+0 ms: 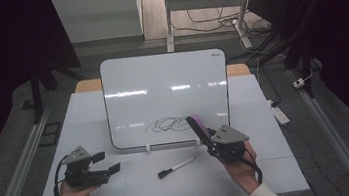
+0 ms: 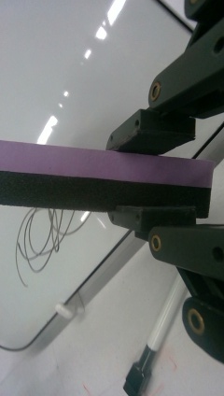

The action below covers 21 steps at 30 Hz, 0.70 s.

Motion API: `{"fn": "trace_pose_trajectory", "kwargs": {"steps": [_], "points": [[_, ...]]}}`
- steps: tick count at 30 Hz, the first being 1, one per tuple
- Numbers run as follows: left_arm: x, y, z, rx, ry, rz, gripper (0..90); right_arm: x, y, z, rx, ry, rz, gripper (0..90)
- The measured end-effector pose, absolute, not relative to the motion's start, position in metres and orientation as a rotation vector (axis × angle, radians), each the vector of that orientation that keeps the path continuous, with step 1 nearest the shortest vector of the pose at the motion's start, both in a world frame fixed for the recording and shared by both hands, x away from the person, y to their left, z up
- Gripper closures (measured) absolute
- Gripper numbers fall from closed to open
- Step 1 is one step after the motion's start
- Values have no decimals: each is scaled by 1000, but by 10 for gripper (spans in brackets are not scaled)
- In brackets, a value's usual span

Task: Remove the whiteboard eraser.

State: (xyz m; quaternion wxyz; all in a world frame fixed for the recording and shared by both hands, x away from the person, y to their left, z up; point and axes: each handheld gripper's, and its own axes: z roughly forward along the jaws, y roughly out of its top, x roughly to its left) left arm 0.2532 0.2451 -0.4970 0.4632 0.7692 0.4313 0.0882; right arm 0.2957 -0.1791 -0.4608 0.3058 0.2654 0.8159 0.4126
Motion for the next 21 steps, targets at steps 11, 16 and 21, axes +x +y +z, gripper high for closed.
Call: {"fn": "trace_pose_trajectory", "kwargs": {"steps": [11, 16, 21], "points": [[262, 223, -479, 1903, 985, 152, 200, 290, -165, -466, 599, 2195, 1074, 651], [266, 213, -469, 1905, 962, 141, 201, 287, -160, -465, 574, 2193, 1077, 651], [273, 200, -461, 1916, 935, 134, 201, 286, -156, -466, 549, 2198, 1069, 651]]}}
